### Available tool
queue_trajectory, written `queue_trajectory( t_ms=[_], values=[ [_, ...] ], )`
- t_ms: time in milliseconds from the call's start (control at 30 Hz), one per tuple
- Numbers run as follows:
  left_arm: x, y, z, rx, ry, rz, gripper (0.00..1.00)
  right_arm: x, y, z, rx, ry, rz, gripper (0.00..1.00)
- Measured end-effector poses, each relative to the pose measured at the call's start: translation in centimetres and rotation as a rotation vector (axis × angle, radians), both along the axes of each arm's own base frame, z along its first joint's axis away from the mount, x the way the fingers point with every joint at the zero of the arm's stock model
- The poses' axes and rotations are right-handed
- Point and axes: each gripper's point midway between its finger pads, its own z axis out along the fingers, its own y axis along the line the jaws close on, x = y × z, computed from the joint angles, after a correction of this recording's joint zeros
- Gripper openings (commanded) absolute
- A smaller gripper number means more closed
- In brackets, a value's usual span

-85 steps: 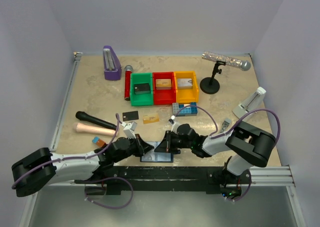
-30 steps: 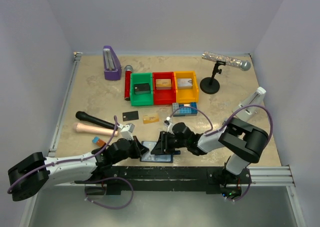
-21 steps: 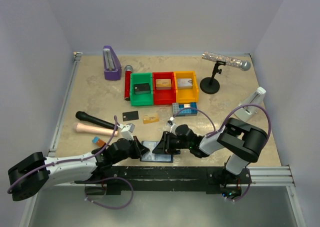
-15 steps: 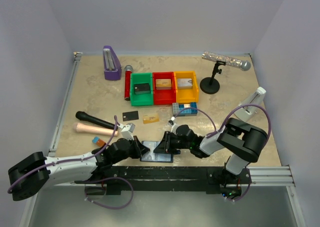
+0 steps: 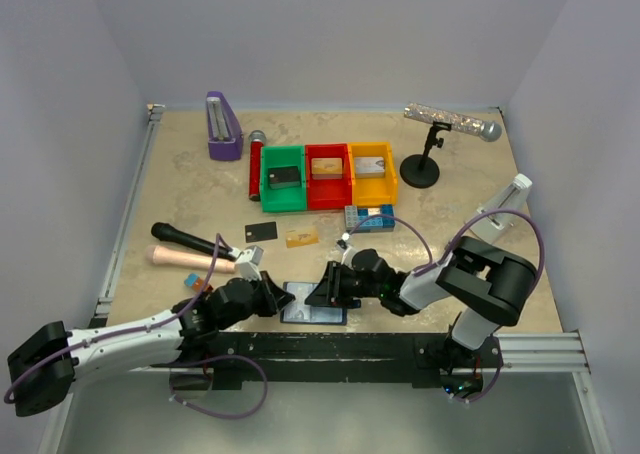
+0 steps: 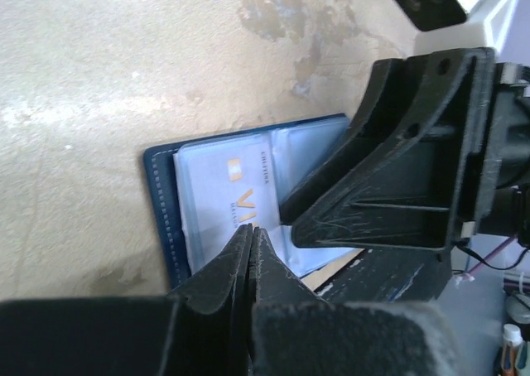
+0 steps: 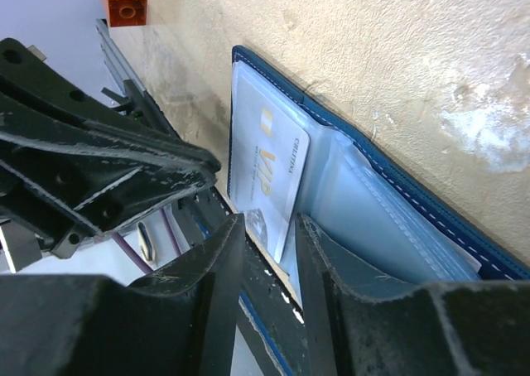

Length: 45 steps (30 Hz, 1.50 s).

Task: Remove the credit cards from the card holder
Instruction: Remove the credit card from the card holder.

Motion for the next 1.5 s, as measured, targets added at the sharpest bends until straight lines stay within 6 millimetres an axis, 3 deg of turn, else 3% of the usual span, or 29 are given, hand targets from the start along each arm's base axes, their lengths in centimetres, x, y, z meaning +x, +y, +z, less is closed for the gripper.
queue_trajectory(
  t_ms=[167,767,1500],
  values=[
    [-0.3,1.3,-2.0,0.087,0.038,0.017,0.0,0.0,0.1,0.1,-0.006,0.003,0.003,0.39],
    [0.0,0.9,-2.2,0.092,0.037,0.023,0.0,0.0,-0.1,0.5,-0.053,-0.009,0.024,0.45],
    [0.3,0.3,-2.0,0.079,0.032,0.022,0.0,-0.1,0.4,0.6,-0.001,-0.018,0.035,0.43]
  ],
)
